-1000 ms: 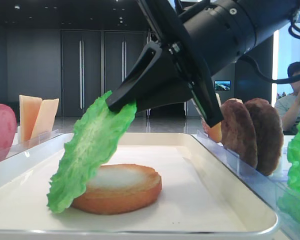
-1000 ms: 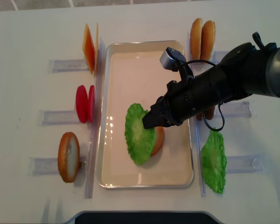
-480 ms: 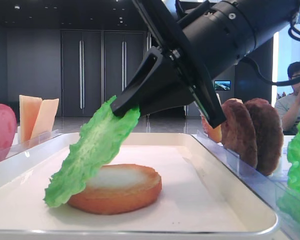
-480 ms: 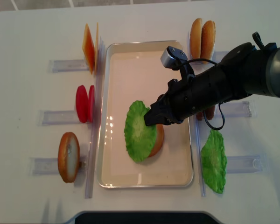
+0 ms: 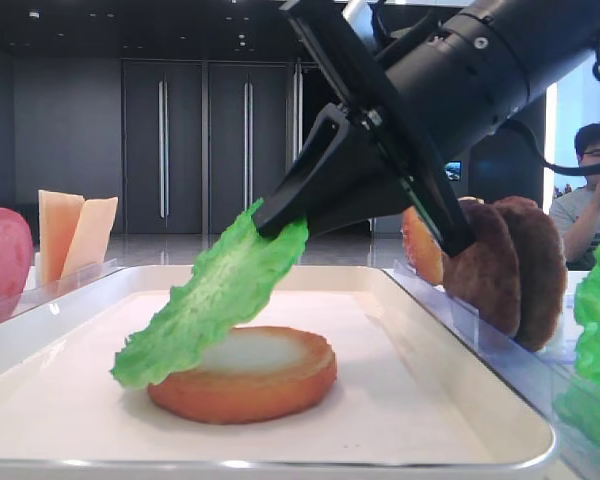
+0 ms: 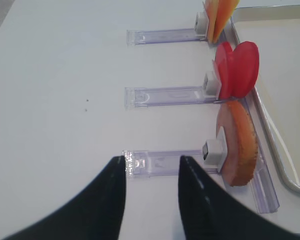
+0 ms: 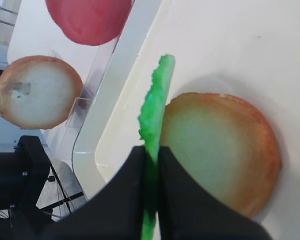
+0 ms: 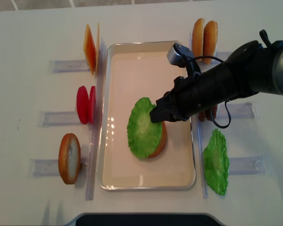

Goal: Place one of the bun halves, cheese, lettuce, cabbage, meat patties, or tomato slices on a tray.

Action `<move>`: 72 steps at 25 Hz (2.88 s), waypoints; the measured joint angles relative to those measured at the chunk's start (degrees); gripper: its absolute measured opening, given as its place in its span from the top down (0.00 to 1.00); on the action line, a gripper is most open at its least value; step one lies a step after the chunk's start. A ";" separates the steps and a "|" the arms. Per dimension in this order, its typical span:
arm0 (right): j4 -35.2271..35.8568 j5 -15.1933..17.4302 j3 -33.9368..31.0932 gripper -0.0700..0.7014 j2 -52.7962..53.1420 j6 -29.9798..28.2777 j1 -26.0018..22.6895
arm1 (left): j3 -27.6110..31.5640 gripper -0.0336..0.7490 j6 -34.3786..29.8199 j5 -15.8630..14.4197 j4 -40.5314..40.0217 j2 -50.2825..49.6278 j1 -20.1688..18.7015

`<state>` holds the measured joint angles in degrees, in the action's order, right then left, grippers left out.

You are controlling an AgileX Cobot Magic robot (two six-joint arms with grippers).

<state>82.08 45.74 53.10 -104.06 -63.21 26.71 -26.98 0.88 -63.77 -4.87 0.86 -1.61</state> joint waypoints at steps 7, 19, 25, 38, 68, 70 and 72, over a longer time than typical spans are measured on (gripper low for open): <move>-1.17 -1.56 0.00 0.84 0.00 1.71 -0.36 | 0.00 0.61 0.00 0.00 0.00 0.00 0.00; -6.51 -3.35 0.00 0.79 0.00 4.00 -0.36 | 0.00 0.61 0.00 0.00 0.00 0.00 0.00; -7.19 -3.38 0.00 0.61 0.00 4.10 -0.36 | 0.00 0.61 0.00 0.00 0.00 0.00 0.00; -20.11 -12.50 0.00 0.51 1.72 11.87 5.04 | 0.00 0.61 0.00 0.00 0.00 0.00 0.00; -46.00 -16.21 0.00 0.51 9.62 35.86 6.46 | 0.00 0.61 0.00 0.00 0.00 0.00 0.00; -46.64 -16.04 0.00 0.51 10.36 36.66 6.46 | 0.00 0.61 0.00 0.00 0.00 0.00 0.00; -47.75 -15.81 0.00 0.51 11.34 37.92 6.46 | 0.00 0.61 0.00 0.00 0.00 0.00 0.00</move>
<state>34.33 29.93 53.10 -92.71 -25.29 33.17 -26.98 0.88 -63.77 -4.87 0.86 -1.61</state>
